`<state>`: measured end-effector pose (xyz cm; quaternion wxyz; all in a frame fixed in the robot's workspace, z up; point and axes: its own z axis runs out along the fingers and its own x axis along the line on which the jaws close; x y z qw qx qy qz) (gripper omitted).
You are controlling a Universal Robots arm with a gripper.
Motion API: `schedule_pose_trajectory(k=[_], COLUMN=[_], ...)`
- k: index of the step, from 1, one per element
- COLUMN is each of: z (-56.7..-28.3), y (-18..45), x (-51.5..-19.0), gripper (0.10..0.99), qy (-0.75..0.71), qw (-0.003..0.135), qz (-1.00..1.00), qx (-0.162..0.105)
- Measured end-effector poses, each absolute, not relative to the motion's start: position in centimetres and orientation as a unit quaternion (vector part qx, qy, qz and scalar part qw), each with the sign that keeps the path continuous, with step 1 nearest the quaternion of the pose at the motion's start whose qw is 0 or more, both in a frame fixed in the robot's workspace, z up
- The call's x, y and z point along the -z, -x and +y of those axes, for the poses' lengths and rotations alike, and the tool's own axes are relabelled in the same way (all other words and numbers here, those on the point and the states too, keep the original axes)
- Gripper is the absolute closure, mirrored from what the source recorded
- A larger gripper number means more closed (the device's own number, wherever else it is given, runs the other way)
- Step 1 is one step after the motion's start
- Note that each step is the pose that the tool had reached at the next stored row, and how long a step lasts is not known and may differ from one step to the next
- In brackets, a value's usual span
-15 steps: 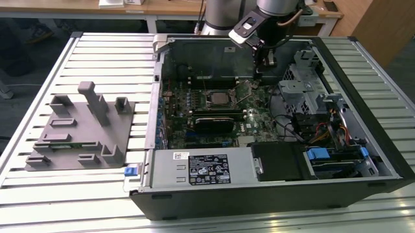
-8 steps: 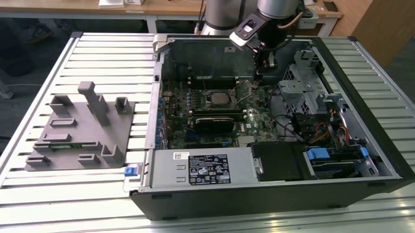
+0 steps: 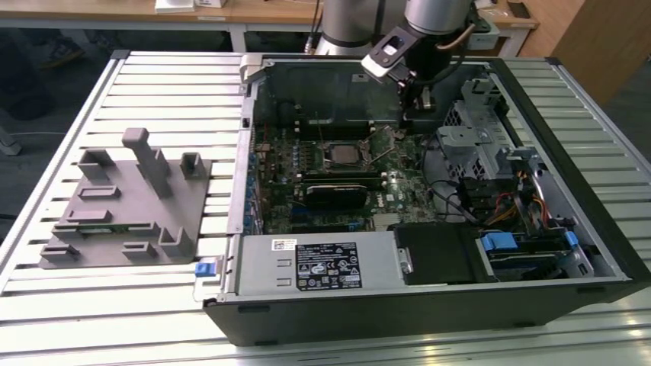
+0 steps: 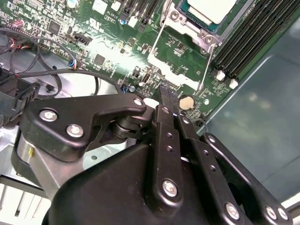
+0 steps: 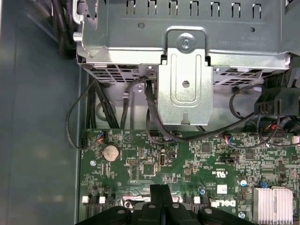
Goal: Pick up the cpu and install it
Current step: 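Close the cpu cover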
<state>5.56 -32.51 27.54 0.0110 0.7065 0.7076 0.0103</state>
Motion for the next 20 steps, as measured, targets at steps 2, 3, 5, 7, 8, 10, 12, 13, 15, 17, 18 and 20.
schedule_pose_trajectory(k=[2,3,5,7,8,10,12,13,15,17,18,20], z=[-32.5,-32.5,-32.5,-32.5,-32.5,-32.5,-32.2,-32.1,-31.9,-31.8,-31.7,-31.7], y=[-5.7,-5.8,-5.8,-5.9,-5.9,-5.9,-6.0,-6.0,-6.0,-6.1,-6.1,-6.1], x=[-27.5,-27.4,-27.3,-27.1,-26.9,-26.7,-26.5,-26.4,-26.2,-25.9,-25.8,-25.5], gripper=[0.98,0.98,0.98,0.98,0.98,0.98,0.98,0.98,0.98,0.98,0.98,0.98], qy=[-0.706,-0.706,-0.706,-0.706,-0.706,-0.706,-0.707,-0.706,-0.706,-0.706,-0.706,-0.706], qw=[0.011,0.011,0.011,0.011,0.011,0.011,0.011,0.011,0.011,0.011,0.011,0.01], qz=[0.708,0.708,0.708,0.708,0.708,0.708,0.708,0.708,0.708,0.708,0.708,0.708], qx=[-0.01,-0.011,-0.01,-0.01,-0.01,-0.01,-0.01,-0.01,-0.01,-0.01,-0.01,-0.01])
